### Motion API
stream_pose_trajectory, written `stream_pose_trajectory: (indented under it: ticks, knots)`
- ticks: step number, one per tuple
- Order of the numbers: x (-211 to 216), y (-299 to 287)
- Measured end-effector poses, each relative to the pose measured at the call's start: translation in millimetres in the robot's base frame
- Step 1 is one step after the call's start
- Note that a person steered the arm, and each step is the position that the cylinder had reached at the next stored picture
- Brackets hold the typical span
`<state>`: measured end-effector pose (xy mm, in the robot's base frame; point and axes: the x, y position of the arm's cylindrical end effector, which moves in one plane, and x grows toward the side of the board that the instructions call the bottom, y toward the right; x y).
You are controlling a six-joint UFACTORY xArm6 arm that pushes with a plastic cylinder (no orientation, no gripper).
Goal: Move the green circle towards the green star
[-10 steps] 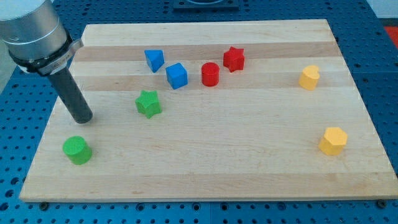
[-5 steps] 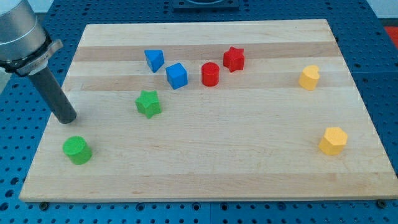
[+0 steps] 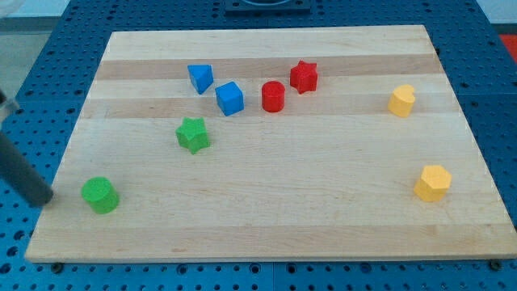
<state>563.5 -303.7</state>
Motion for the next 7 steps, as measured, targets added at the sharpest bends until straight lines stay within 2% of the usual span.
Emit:
stream_pose_trajectory:
  ticks: [2,3,5,7]
  knots:
    - [9,5]
    - [9,56]
    - [2,75]
    - [-17,121]
